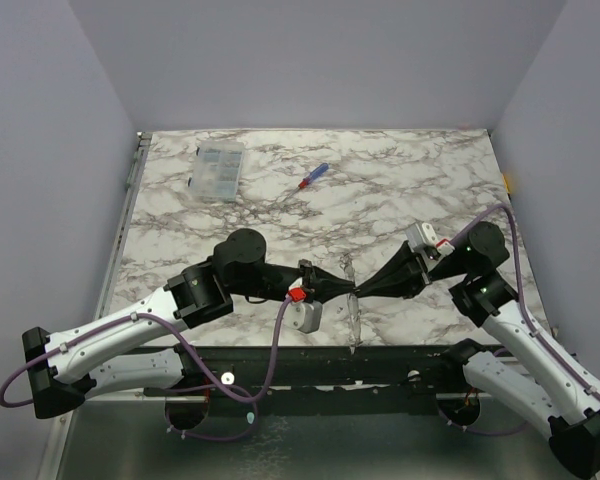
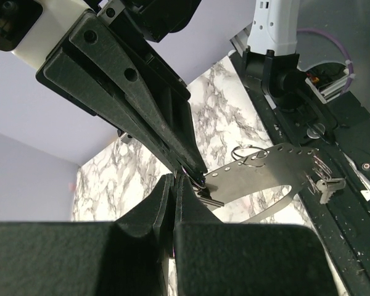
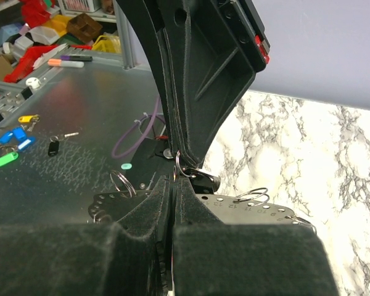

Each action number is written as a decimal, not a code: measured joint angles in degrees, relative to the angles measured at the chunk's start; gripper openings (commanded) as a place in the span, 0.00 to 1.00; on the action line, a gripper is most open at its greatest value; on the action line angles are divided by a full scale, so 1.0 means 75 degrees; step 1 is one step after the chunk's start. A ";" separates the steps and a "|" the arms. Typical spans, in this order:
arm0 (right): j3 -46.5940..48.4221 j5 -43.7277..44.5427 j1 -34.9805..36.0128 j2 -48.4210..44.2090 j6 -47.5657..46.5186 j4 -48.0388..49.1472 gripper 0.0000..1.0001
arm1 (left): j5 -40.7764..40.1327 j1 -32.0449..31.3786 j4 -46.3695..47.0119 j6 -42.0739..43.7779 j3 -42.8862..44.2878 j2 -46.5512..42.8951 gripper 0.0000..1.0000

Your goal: Put the keys on the keyring

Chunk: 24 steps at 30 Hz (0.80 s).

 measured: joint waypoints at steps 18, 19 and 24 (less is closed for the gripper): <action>0.0128 -0.0058 0.0000 -0.0023 -0.0280 -0.0402 0.00 | -0.0848 -0.0035 0.0251 0.0134 -0.0192 -0.0181 0.00; 0.0128 -0.0073 0.0000 -0.0023 -0.0277 -0.0408 0.00 | -0.0994 -0.0035 0.0323 0.0152 -0.0236 -0.0216 0.00; 0.0128 -0.0143 0.0000 -0.0038 -0.0274 -0.0446 0.01 | -0.1384 -0.0035 0.0705 0.0152 -0.0423 -0.0271 0.00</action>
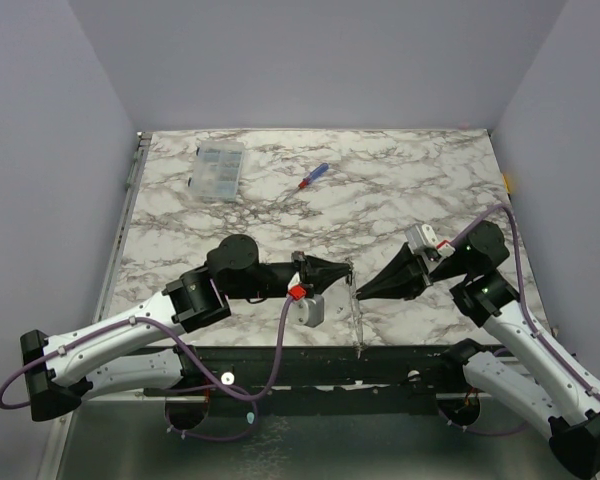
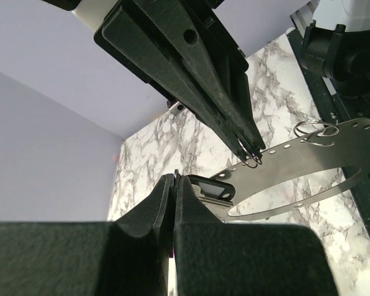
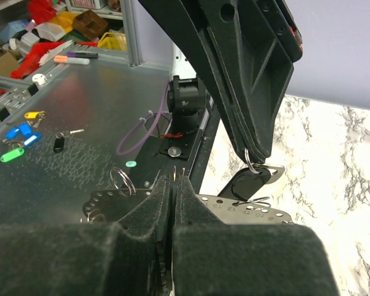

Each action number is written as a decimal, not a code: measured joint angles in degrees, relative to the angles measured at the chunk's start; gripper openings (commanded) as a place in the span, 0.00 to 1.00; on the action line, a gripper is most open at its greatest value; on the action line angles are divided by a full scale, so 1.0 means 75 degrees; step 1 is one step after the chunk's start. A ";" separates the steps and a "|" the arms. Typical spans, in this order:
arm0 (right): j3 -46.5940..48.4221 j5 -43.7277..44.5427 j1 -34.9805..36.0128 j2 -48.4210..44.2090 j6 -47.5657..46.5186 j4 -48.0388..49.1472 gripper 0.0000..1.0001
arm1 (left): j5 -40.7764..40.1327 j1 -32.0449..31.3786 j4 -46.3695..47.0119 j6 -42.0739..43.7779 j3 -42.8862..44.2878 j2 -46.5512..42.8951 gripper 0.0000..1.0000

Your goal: Put the keys on the keyring

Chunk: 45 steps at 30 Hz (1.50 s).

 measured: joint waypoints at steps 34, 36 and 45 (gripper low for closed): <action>0.0087 -0.0009 0.0000 0.0140 0.0090 0.0012 0.01 | 0.0938 0.0000 0.0277 -0.0361 -0.0525 -0.0236 0.00; 0.0087 -0.0009 0.0000 0.0152 0.0090 0.0009 0.01 | 0.0944 0.0000 0.0277 -0.0358 -0.0525 -0.0224 0.00; 0.0087 -0.0009 0.0000 0.0189 0.0125 0.0070 0.01 | 0.0991 -0.0029 0.0277 -0.0358 -0.0525 -0.0184 0.00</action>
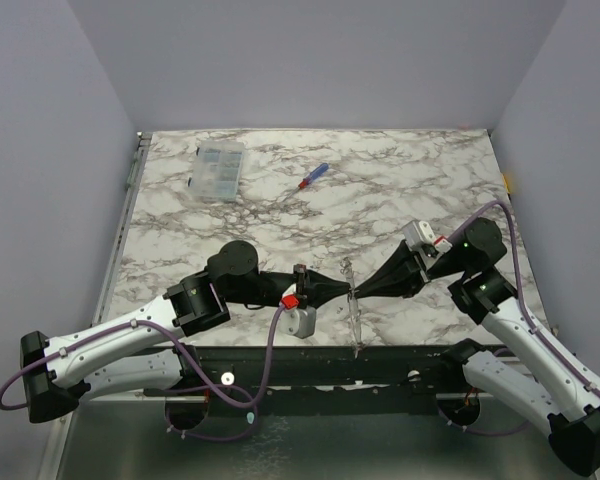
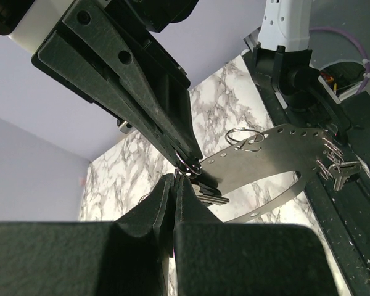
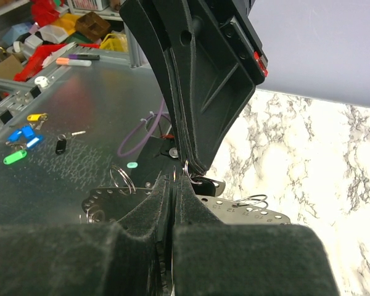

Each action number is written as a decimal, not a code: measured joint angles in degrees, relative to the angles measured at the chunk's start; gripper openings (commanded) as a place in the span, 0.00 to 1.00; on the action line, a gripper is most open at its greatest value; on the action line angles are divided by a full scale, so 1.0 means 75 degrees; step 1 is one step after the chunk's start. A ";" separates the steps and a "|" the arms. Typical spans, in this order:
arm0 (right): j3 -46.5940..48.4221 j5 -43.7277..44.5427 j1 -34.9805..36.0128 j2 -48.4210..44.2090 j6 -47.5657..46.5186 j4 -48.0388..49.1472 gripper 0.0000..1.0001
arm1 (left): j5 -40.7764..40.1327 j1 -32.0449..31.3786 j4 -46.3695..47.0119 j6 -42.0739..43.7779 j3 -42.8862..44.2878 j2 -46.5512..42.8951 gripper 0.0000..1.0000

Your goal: Put the keys on the keyring

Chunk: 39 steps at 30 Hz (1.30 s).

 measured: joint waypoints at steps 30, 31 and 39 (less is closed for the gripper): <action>0.0000 -0.0006 0.0000 0.0154 0.0099 0.0058 0.01 | 0.0140 -0.0006 0.0055 -0.0050 0.0000 -0.0076 0.00; 0.0000 -0.0006 0.0000 0.0154 0.0099 0.0058 0.01 | 0.0143 -0.0006 0.0058 -0.0052 0.0000 -0.0076 0.00; 0.0000 -0.0003 0.0000 0.0154 0.0099 0.0058 0.01 | 0.0146 -0.0006 0.0058 -0.0102 0.0000 -0.0085 0.00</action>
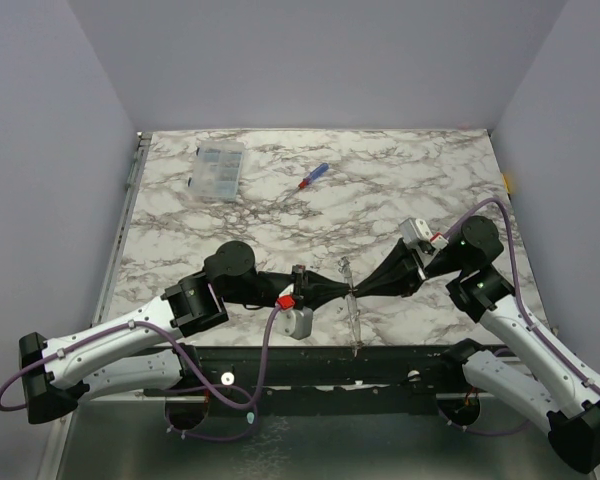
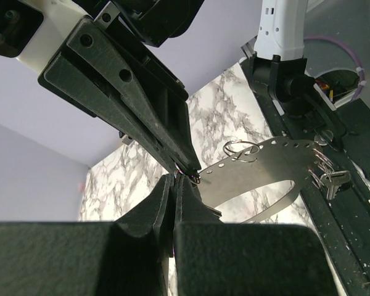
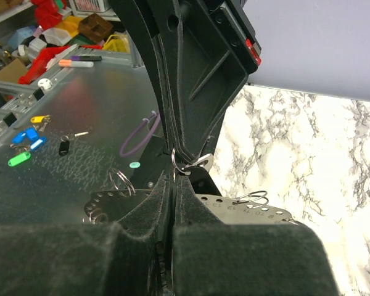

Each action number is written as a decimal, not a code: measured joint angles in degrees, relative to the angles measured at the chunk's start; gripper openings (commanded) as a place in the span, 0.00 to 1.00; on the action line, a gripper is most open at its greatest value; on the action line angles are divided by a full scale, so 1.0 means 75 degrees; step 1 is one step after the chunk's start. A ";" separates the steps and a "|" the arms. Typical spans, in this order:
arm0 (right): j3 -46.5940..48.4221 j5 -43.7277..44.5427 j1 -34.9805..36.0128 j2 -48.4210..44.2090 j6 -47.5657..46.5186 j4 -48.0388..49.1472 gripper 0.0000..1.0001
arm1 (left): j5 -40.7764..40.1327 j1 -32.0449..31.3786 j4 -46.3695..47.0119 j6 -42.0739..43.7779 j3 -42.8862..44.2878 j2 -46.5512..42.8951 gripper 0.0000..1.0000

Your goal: Put the keys on the keyring

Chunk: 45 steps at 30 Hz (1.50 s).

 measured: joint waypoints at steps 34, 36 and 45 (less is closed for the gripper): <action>0.0102 0.0023 -0.0012 0.0076 0.0015 -0.0009 0.01 | -0.0411 0.0000 0.0154 0.0052 -0.0143 -0.0157 0.00; 0.0102 -0.0006 -0.0012 0.0076 0.0017 -0.0009 0.01 | -0.0495 -0.0009 0.0192 0.0061 -0.0149 -0.0157 0.00; 0.0099 -0.0067 -0.0012 0.0070 0.0064 -0.0009 0.01 | -0.0895 -0.0015 0.0463 0.0064 -0.0338 -0.0160 0.00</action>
